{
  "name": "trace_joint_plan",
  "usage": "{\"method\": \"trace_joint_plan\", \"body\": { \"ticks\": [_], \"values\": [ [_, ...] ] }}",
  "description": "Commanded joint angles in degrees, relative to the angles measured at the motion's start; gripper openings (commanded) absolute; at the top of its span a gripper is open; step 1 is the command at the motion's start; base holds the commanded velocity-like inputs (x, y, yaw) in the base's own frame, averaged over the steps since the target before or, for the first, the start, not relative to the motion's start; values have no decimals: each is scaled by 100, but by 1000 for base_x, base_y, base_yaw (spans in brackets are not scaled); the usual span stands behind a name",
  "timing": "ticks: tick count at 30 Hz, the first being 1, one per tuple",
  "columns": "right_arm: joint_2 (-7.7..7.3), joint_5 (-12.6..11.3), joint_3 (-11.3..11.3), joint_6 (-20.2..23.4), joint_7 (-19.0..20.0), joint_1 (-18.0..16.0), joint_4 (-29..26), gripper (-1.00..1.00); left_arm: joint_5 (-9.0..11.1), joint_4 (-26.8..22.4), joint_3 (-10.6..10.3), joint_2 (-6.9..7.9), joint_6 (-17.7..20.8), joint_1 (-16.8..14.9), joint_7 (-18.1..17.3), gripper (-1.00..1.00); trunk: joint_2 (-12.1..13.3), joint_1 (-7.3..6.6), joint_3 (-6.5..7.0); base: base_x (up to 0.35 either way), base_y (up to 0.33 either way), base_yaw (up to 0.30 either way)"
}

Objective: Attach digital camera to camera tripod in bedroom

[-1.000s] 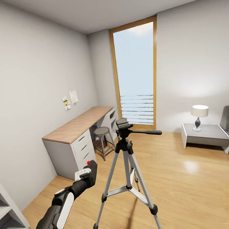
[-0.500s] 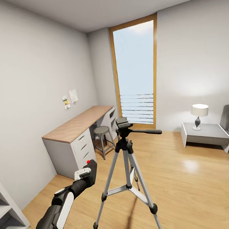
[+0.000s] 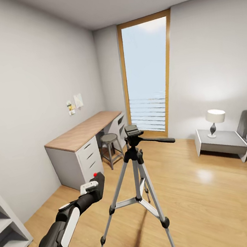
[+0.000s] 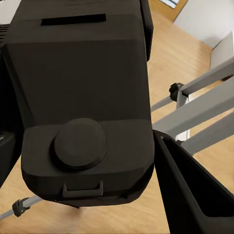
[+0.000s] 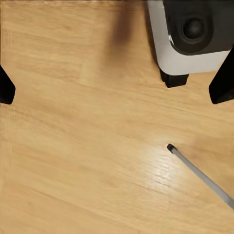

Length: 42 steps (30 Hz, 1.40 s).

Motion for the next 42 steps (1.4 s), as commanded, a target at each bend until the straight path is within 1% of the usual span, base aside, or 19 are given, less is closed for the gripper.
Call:
{"method": "trace_joint_plan", "body": {
  "ticks": [1,2,3,9,19,42],
  "values": [
    [1,-30,-5,-43,-3,-4,59,100,10,-6,-6,4,24,-5,-9,-100,-10,2,-20,0,0,0],
    [2,-27,-4,-94,-3,-4,111,100,10,-5,-6,4,24,-5,-9,-100,-10,2,-29,0,0,0],
    [2,-22,-1,-240,-3,-4,232,100,9,-4,-6,4,24,-5,-9,-100,-10,2,-38,0,0,0],
    [3,23,3,-386,-4,-4,348,100,7,3,-6,4,24,-5,-9,-100,-10,2,-94,0,0,0],
    [3,77,-2,-422,-4,-4,377,100,1,17,0,4,24,-5,-9,-100,-10,2,-186,0,0,0],
    [3,72,-2,-425,-13,-4,388,100,0,35,3,4,24,-5,-9,-100,-10,2,-399,0,0,0]
  ]
}}
